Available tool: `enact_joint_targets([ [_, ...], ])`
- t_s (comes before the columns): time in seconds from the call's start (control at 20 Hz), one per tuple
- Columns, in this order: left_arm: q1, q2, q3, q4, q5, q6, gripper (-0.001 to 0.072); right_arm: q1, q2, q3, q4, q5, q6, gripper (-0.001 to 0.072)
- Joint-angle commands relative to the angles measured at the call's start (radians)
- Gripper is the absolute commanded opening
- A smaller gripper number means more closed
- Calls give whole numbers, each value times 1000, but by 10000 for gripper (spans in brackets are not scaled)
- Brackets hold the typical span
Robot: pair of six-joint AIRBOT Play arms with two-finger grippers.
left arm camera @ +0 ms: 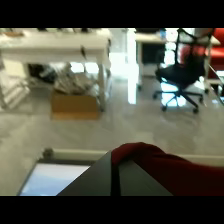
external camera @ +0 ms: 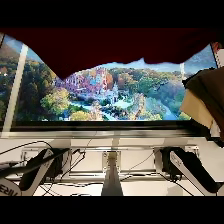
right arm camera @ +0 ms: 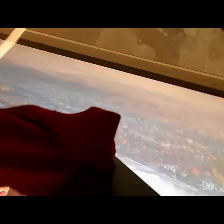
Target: Fold the clothes and pants, and hang the long-sleeved shirts on hangers.
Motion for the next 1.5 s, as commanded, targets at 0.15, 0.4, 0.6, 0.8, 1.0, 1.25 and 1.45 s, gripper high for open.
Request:
enact_joint_targets([
  [0.15, 13, 1, 5, 10, -29, -61, 15, -1, 114, 4, 66, 169, 71, 10],
  [0.4, -152, -280, -43, 69, -174, -69, 15, -1, -6, -174, 68, 187, 110, 11],
  [0.6, -299, -574, -45, 132, -156, -15, 16, 0, -179, -393, 76, 40, 109, 11],
  [0.8, -408, -746, -45, 131, 74, -19, 15, -1, -378, -491, 91, -300, 110, 11],
  [1.0, -469, -792, -45, 131, 277, -18, 17, -1, -515, -491, 164, -586, 110, 12],
  [1.25, -468, -758, -44, 132, 122, -26, 704, -13, -535, -489, 135, -665, 111, 507],
  [1.45, -408, -689, -44, 132, -148, -50, 689, -122, -537, -490, 61, -395, 183, 442],
])
